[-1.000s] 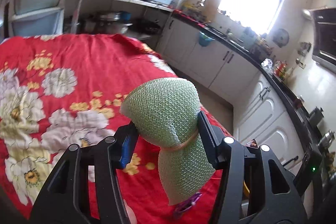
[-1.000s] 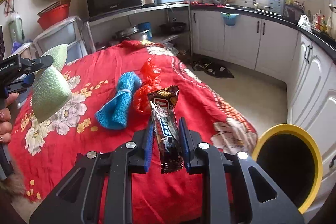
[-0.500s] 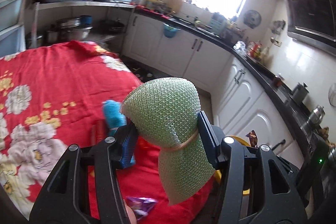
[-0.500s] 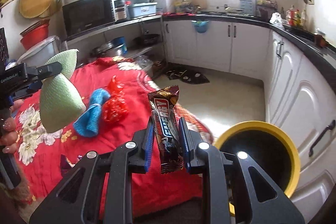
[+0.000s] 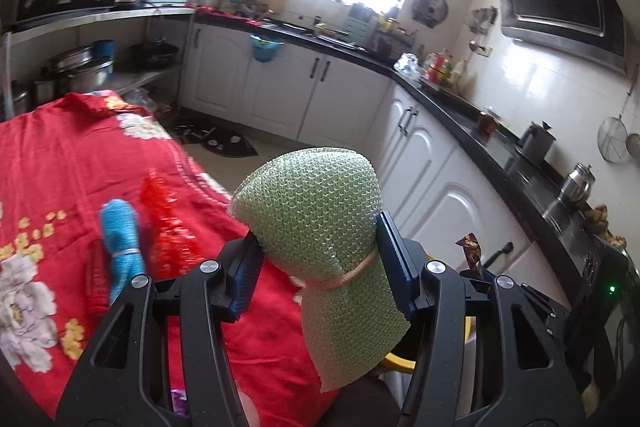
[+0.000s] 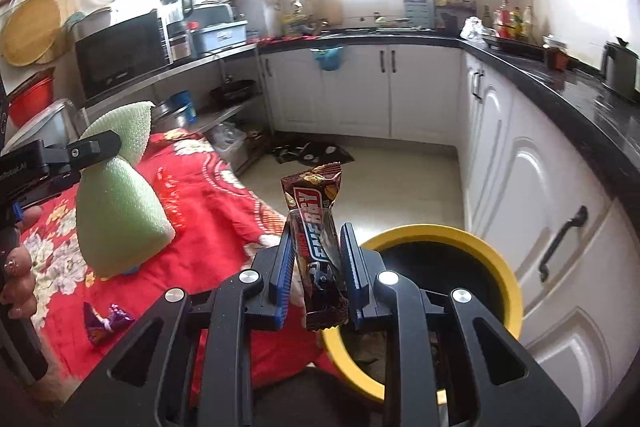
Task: Collect trash
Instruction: 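Carry the green net and chocolate wrapper over the bin with both tools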
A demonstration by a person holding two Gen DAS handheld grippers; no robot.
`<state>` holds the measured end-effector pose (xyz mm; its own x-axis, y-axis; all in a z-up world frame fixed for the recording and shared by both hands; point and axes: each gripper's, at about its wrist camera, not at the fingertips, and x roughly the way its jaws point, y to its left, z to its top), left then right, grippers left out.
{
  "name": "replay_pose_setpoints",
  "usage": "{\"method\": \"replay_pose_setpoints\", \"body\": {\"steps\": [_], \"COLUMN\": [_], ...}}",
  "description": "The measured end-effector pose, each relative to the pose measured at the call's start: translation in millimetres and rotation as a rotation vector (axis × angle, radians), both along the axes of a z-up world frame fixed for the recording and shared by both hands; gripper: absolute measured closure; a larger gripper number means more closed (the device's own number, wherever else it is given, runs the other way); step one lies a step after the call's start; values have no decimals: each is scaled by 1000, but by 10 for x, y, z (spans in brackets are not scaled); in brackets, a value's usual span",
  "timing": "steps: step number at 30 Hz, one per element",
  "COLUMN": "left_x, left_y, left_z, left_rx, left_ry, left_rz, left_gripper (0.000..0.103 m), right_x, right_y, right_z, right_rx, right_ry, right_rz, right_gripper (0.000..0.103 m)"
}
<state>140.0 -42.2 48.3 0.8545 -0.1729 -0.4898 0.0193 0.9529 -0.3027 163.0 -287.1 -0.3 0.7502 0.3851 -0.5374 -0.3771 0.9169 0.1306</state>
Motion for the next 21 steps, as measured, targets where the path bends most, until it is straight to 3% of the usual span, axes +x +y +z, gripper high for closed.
{"method": "replay_pose_setpoints", "body": {"steps": [21], "left_x": [403], "left_y": [-927], "left_z": [-181], "left_rx": [32], "left_ry": [16], "left_rz": [-199], "left_gripper": [56], "right_x": [73], "right_y": [-788], "right_z": [-191], "right_rx": [7], "right_ry": [33], "right_rz": [-213], "right_gripper": [81]}}
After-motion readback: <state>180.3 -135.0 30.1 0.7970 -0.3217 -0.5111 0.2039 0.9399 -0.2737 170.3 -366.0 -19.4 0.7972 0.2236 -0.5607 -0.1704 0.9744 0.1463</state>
